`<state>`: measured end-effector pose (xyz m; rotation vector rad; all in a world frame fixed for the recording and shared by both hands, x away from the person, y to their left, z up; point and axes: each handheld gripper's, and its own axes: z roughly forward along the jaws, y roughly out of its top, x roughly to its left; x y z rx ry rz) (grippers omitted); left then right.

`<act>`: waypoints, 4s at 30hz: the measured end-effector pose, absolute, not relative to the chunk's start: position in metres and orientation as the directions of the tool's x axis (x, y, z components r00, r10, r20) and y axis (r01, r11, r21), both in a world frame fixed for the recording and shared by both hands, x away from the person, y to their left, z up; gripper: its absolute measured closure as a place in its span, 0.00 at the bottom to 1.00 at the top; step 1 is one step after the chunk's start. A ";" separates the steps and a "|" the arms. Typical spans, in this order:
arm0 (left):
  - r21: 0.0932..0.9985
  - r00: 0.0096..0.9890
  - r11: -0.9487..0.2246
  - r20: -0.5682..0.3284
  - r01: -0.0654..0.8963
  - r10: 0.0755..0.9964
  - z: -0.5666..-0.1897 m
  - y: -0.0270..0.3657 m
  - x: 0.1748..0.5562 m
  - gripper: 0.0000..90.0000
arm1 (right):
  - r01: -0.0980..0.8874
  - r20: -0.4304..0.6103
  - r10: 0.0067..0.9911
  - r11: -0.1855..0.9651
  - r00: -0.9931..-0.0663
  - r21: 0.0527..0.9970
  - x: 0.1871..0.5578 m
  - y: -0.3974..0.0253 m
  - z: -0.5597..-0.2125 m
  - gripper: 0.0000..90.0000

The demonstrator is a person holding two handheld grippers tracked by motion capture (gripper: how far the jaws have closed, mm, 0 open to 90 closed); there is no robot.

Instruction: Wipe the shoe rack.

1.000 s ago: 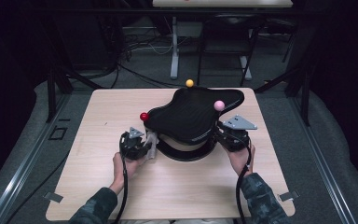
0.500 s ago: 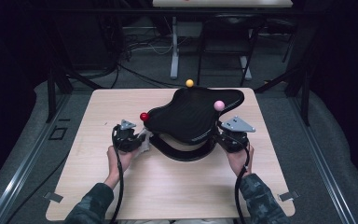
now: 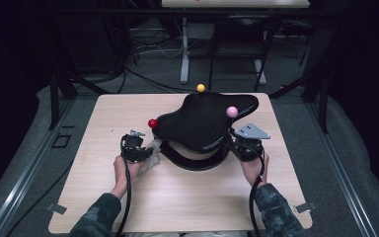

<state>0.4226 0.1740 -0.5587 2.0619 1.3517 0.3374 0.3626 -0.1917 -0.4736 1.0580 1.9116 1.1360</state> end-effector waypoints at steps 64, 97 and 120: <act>0.792 0.343 -0.187 -0.029 0.581 0.939 -0.488 0.236 0.383 0.89 | 0.305 -0.146 0.885 0.301 -0.442 0.903 0.363 -0.191 -0.473 0.82; 0.610 0.136 -0.048 -0.099 0.791 0.986 -0.558 0.319 0.377 0.74 | 0.308 -0.145 0.882 0.305 -0.448 0.901 0.363 -0.191 -0.473 0.82; 0.790 0.410 -0.205 -0.064 0.578 0.910 -0.507 0.255 0.376 0.12 | 0.317 -0.135 0.878 0.304 -0.460 0.898 0.364 -0.192 -0.472 0.83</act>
